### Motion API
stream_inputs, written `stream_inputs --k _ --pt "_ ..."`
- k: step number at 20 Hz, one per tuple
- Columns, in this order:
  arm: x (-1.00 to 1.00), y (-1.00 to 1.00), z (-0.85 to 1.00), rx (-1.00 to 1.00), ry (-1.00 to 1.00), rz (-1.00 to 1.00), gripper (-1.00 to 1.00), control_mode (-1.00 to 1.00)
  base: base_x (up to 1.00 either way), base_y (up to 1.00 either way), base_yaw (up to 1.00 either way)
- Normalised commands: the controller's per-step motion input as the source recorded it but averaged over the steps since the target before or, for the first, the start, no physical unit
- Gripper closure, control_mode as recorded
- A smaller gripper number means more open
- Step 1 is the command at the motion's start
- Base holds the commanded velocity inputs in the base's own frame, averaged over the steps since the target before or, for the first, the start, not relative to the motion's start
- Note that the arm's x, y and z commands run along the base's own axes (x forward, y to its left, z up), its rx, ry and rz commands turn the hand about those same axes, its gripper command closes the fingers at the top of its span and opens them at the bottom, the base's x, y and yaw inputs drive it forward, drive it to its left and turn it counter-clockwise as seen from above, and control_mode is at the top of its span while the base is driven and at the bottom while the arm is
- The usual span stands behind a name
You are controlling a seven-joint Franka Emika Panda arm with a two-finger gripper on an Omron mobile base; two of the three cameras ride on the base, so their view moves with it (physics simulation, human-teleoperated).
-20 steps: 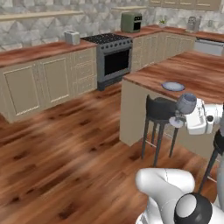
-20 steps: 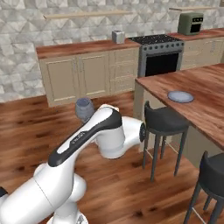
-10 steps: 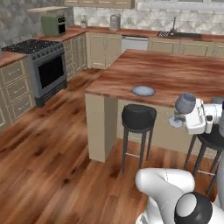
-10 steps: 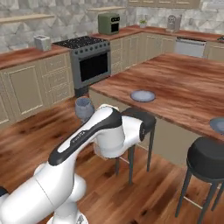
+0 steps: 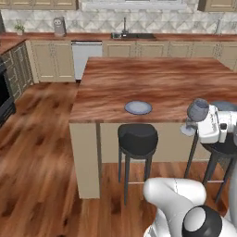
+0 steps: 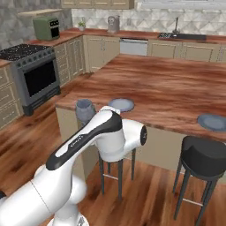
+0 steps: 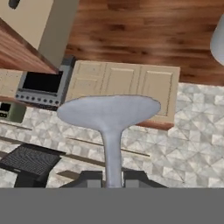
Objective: Retrieve the wine glasses from the counter and place one next to each plate.
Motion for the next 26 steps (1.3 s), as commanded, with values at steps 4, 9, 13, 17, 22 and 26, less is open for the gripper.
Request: stream_inputs --k 4,9,13,17,22,26 --pt "0.00 0.00 0.00 0.00 0.00 0.00 1.00 1.00 0.84 -0.18 -0.29" --pt "0.00 0.00 0.00 0.00 0.00 0.00 1.00 1.00 0.78 -0.13 -0.23" --pt "0.00 0.00 0.00 0.00 0.00 0.00 1.00 1.00 0.85 0.05 -0.18" --pt "0.00 0.00 0.00 0.00 0.00 0.00 1.00 1.00 0.91 -0.03 -0.11" --pt "0.00 0.00 0.00 0.00 0.00 0.00 1.00 1.00 0.84 -0.12 0.04" --pt "0.00 0.00 0.00 0.00 0.00 0.00 1.00 1.00 0.50 -0.27 0.27"
